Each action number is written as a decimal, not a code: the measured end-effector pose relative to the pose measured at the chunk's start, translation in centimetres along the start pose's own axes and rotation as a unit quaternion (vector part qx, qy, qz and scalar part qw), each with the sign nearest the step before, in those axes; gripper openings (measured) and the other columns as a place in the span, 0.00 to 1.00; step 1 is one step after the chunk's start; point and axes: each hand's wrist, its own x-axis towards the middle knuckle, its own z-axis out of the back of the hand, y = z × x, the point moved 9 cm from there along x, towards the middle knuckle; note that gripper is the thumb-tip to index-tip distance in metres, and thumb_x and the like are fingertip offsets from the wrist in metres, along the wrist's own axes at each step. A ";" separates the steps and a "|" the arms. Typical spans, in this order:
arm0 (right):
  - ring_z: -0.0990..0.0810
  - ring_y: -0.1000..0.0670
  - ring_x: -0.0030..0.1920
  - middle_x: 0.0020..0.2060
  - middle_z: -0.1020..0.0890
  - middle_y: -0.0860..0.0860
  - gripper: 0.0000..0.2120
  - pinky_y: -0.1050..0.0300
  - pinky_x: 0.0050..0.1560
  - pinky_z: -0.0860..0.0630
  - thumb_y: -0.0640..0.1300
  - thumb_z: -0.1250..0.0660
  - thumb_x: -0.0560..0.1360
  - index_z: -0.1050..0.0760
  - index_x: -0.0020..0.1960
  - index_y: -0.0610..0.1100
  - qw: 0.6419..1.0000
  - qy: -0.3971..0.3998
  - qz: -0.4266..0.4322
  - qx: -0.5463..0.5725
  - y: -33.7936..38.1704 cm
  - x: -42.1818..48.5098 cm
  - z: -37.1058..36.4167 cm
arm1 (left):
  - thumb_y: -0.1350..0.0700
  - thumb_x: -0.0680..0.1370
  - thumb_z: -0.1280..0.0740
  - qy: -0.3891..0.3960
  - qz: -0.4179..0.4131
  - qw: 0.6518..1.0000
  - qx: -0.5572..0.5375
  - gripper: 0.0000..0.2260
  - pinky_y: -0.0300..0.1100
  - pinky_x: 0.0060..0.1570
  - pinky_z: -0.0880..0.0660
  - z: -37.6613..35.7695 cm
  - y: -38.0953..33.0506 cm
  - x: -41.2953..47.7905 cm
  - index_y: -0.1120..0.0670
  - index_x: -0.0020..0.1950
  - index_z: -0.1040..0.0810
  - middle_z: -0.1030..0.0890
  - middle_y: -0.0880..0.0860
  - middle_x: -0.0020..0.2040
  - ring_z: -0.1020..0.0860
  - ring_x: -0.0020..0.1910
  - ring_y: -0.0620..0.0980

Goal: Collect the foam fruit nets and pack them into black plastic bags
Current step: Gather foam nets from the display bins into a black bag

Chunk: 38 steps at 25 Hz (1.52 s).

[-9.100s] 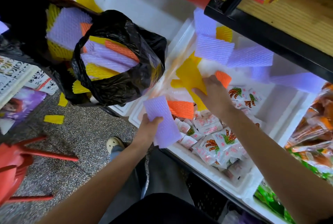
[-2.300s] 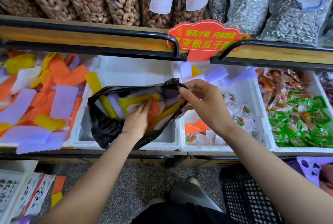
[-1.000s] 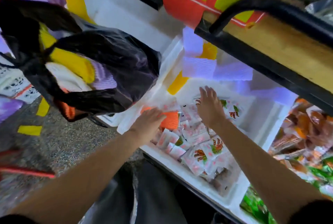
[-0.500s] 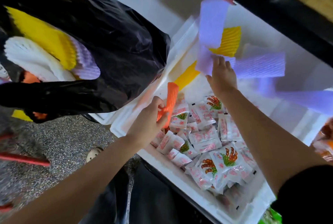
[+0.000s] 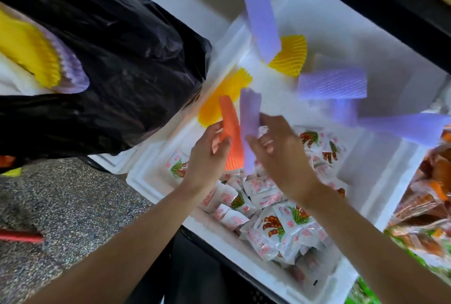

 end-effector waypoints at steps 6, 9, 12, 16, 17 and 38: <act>0.19 0.53 0.45 0.48 0.20 0.51 0.09 0.66 0.46 0.24 0.37 0.39 0.79 0.23 0.57 0.41 0.993 0.049 -0.051 0.093 -0.4 -1.5 -1.9 | 0.43 0.68 0.31 0.049 0.011 0.997 -0.059 0.20 0.31 0.41 0.26 -0.3 0.3 -2.1 0.48 0.56 0.30 0.20 0.49 0.50 0.21 0.45 0.39; 0.21 0.59 0.46 0.48 0.19 0.54 0.08 0.70 0.47 0.26 0.39 0.35 0.77 0.21 0.54 0.45 0.989 0.075 -0.045 0.116 0.3 0.0 -3.4 | 0.51 0.70 0.29 0.063 -0.003 0.995 -0.078 0.18 0.30 0.44 0.26 0.9 0.3 -2.7 0.50 0.57 0.29 0.19 0.46 0.50 0.21 0.49 0.40; 0.22 0.62 0.44 0.46 0.19 0.51 0.10 0.72 0.44 0.28 0.34 0.37 0.77 0.20 0.53 0.43 0.988 0.111 0.000 0.107 2.6 0.5 -5.7 | 0.65 0.77 0.34 0.036 -0.039 0.998 -0.043 0.12 0.27 0.44 0.28 2.9 0.2 -3.1 0.57 0.59 0.28 0.20 0.46 0.47 0.22 0.46 0.34; 0.23 0.57 0.45 0.49 0.21 0.51 0.12 0.68 0.45 0.27 0.35 0.38 0.77 0.25 0.59 0.40 0.989 -0.011 -0.097 0.111 -0.1 3.7 -4.6 | 0.65 0.76 0.35 -0.011 -0.026 1.000 -0.006 0.17 0.26 0.42 0.28 5.6 2.1 -3.2 0.59 0.64 0.31 0.21 0.50 0.50 0.22 0.44 0.34; 0.24 0.55 0.48 0.52 0.23 0.50 0.14 0.66 0.49 0.27 0.38 0.36 0.77 0.29 0.63 0.40 0.981 -0.015 -0.157 0.110 -2.0 4.7 -5.1 | 0.65 0.76 0.34 -0.007 -0.022 1.000 0.004 0.17 0.26 0.43 0.28 5.8 2.3 -3.3 0.59 0.64 0.31 0.21 0.50 0.50 0.22 0.45 0.34; 0.23 0.59 0.40 0.43 0.25 0.60 0.04 0.70 0.36 0.29 0.45 0.40 0.79 0.34 0.53 0.50 0.991 -0.068 -0.079 0.081 -1.2 -4.2 1.4 | 0.37 0.70 0.32 0.120 0.075 0.987 -0.078 0.29 0.37 0.46 0.26 -4.2 -0.1 -1.2 0.52 0.64 0.32 0.21 0.49 0.57 0.21 0.54 0.43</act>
